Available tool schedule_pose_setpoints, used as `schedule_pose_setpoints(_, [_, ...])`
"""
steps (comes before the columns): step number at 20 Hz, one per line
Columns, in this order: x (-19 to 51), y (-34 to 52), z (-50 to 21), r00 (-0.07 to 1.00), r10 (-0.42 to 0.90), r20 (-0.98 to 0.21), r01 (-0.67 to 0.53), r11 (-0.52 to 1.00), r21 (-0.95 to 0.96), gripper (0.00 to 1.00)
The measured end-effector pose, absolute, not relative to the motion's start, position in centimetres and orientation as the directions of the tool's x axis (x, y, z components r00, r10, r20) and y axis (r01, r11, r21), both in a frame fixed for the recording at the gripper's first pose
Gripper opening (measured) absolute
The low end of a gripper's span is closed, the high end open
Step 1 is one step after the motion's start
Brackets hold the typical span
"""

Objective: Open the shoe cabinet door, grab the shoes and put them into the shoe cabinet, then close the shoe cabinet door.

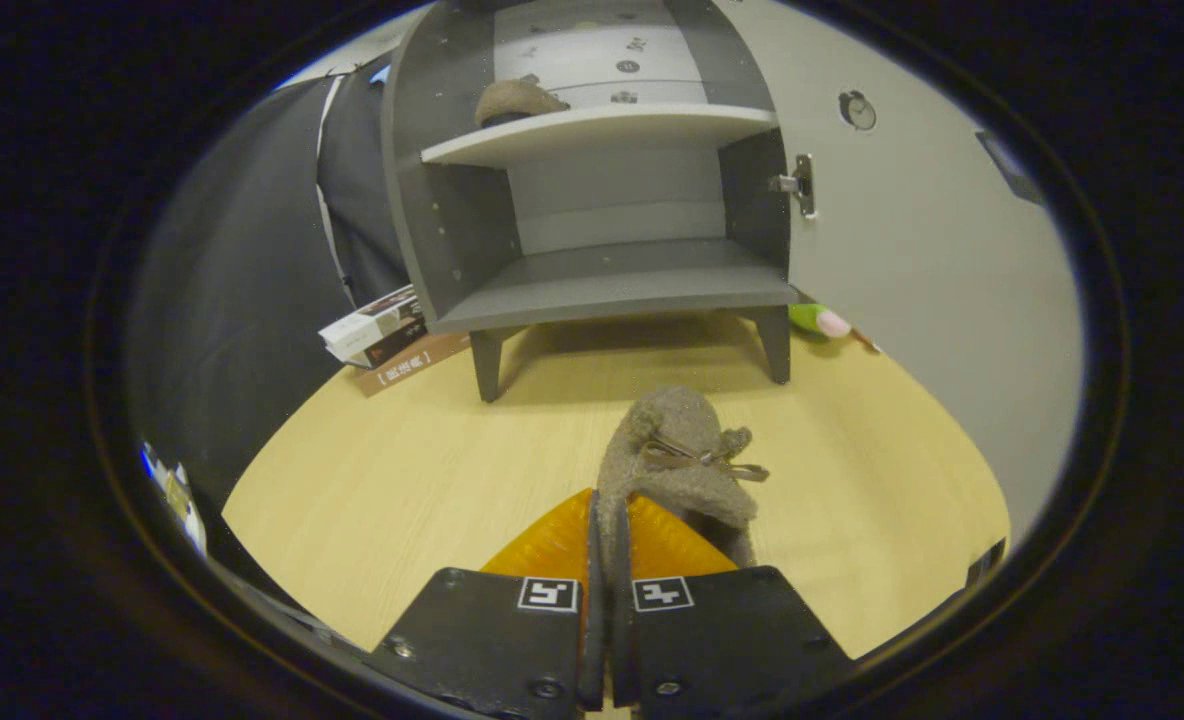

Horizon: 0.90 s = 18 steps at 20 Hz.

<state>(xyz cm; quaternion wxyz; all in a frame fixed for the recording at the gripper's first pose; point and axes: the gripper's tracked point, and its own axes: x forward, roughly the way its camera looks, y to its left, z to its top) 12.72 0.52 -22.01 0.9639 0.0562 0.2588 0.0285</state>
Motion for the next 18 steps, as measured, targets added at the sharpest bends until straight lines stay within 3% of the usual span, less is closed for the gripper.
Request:
schedule_pose_setpoints(12, [11.4, 2.5, -13.0, 0.926, 0.217, -0.308, -0.182, 0.973, 0.14, 0.07])
schedule_pose_setpoints(18, [13.3, 1.7, -9.5, 0.961, 0.173, -0.217, -0.166, 0.985, 0.051, 0.07])
